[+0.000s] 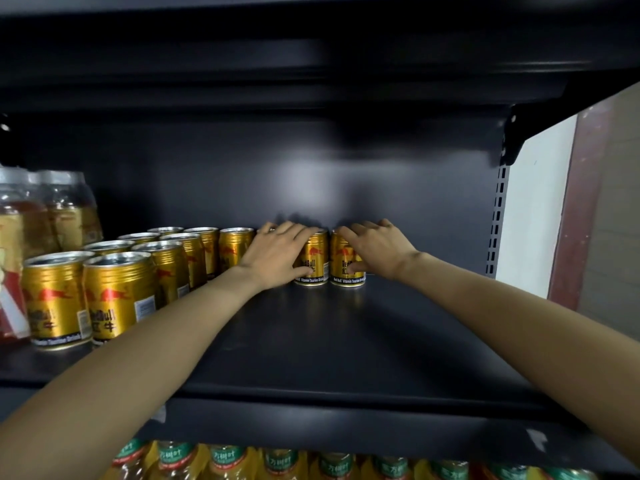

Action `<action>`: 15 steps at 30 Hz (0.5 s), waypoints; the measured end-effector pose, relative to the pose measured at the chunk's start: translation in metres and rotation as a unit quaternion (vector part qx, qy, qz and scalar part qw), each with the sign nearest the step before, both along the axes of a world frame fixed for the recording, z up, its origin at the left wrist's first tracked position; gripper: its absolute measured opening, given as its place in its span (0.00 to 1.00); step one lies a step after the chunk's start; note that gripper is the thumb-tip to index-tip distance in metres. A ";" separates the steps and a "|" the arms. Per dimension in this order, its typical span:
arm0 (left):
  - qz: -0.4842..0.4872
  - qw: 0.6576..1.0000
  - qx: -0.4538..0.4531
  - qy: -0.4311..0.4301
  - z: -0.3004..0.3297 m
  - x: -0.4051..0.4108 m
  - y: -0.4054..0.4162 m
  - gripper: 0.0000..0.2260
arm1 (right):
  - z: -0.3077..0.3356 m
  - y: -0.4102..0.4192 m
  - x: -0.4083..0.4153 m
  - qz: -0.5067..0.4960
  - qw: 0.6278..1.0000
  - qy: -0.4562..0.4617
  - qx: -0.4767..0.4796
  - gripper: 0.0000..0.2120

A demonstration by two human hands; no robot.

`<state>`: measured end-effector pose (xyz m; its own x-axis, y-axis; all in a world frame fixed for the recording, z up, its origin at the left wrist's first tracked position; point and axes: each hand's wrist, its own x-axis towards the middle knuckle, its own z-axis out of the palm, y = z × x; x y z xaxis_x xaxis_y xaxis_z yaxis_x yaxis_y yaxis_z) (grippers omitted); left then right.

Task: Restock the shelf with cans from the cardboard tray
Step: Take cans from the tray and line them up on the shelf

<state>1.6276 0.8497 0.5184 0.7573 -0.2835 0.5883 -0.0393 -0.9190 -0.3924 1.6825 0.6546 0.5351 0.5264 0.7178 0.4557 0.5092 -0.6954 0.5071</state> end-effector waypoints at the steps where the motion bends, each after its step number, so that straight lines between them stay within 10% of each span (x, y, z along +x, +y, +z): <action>1: -0.002 1.000 -0.012 0.005 -0.002 0.000 0.000 0.34 | -0.001 0.000 -0.001 -0.001 1.000 0.001 0.003 0.34; 15: 0.011 0.999 -0.036 0.038 0.023 -0.029 -0.019 0.30 | 0.002 -0.006 -0.036 0.010 0.991 0.110 0.081 0.36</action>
